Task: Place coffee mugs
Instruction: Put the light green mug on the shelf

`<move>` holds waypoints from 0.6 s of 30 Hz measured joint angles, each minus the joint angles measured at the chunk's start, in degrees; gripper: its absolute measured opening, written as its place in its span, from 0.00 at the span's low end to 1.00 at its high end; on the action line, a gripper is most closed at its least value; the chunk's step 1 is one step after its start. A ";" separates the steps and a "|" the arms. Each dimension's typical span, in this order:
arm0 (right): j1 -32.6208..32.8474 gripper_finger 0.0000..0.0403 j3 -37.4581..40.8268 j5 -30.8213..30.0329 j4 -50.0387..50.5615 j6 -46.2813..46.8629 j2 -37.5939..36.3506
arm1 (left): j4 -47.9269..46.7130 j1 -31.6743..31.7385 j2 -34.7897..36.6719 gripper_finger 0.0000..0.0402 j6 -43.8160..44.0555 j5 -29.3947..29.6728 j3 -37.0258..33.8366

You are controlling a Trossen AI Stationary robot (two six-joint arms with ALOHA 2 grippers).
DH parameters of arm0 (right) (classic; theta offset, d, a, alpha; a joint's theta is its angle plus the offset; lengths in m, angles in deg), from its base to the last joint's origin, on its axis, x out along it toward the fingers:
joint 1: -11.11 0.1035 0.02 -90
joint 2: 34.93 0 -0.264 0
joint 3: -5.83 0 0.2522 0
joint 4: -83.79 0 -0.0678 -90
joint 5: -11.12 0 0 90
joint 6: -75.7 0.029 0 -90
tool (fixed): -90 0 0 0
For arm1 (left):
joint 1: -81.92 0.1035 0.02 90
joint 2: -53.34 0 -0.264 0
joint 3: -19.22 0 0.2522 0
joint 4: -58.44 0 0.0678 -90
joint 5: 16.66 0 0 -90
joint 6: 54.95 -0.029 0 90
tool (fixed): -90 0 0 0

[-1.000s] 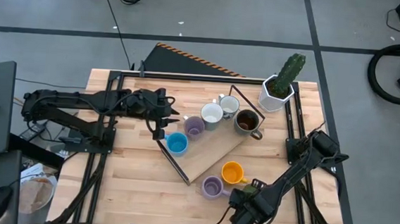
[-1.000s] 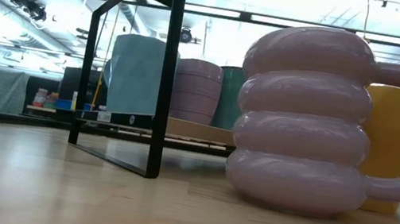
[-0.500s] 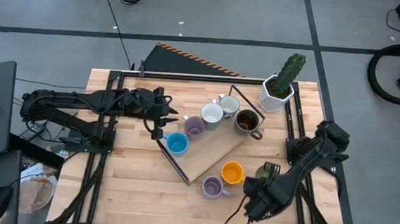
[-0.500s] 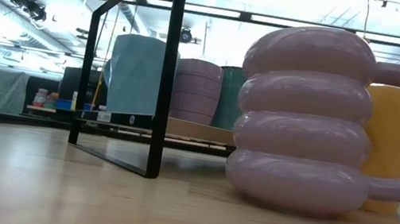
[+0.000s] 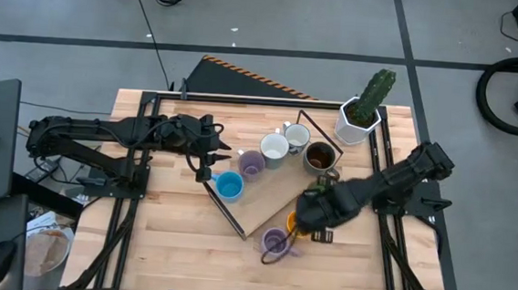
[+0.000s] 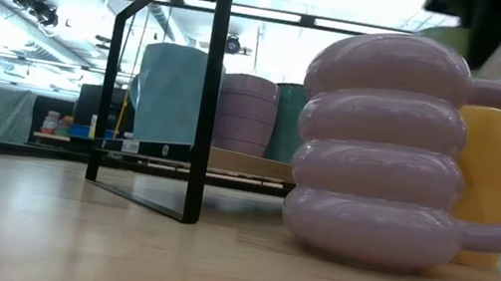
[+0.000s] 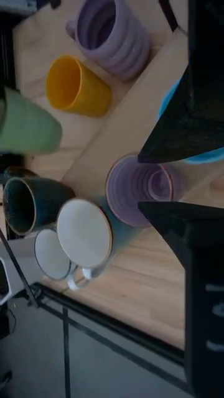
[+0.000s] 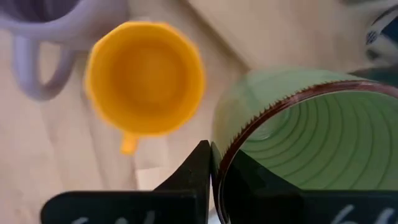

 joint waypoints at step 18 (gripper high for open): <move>-13.99 0.08 0.00 3.21 -15.07 -19.25 1.46 | -0.02 0.00 0.02 0.29 0.91 -1.87 -0.02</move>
